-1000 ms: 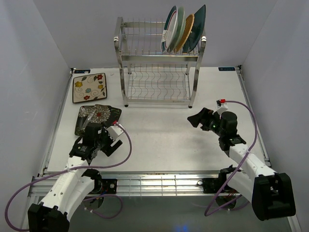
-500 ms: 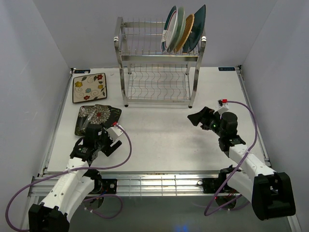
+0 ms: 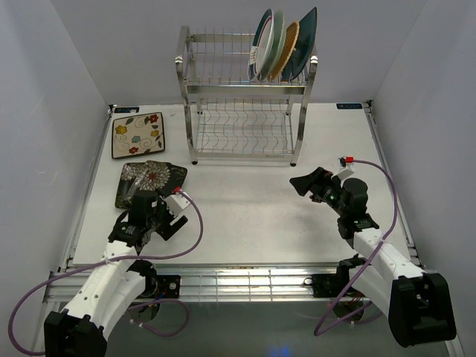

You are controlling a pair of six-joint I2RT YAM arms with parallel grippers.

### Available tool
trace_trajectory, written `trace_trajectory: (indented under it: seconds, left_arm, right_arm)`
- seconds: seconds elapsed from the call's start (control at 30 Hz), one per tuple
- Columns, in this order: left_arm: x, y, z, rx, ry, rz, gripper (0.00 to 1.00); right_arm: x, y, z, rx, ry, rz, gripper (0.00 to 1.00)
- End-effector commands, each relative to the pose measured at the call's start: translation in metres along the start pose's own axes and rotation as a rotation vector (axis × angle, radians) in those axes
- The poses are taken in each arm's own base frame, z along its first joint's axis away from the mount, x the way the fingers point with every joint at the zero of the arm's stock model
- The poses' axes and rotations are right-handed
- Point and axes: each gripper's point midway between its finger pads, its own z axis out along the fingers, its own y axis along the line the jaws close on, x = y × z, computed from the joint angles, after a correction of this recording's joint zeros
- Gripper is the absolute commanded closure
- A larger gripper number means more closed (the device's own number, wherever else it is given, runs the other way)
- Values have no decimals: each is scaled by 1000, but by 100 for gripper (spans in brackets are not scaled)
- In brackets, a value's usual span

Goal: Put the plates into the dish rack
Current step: Pick up the plate at the center of the board.

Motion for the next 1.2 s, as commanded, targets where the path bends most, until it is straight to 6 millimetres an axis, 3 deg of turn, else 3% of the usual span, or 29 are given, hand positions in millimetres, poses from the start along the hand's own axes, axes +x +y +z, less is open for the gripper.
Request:
trace_trajectory:
  seconds: [0.0,0.1,0.17,0.2,0.3,0.5,0.9,1.17]
  left_arm:
    - [-17,13,-5,-33,-41,13,2]
    - [-16,13,-5,-40,-41,17,2]
    - [-15,12,-5,-40,-43,18,2]
    - [-15,13,-6,-44,-48,22,2]
    - [-16,13,-7,-47,-55,25,2]
    - [-18,14,-4,-50,-59,21,2]
    - [-9,29,6,-145,-6,12,2]
    - [-1,25,5,-162,9,52,2]
  right_arm:
    - [-23,14,1,-43,-80,-15,10]
    - [-25,7,-1,2,-116,98,10]
    - [-33,15,-6,-45,-191,174,10]
    - [-27,12,-10,-58,-200,182,10]
    - [-37,23,-12,-76,-205,129,10]
    - [-32,11,-9,0,-158,67,10]
    - [-30,13,-13,-7,-143,26,10]
    - [-31,11,-13,2,-149,23,10]
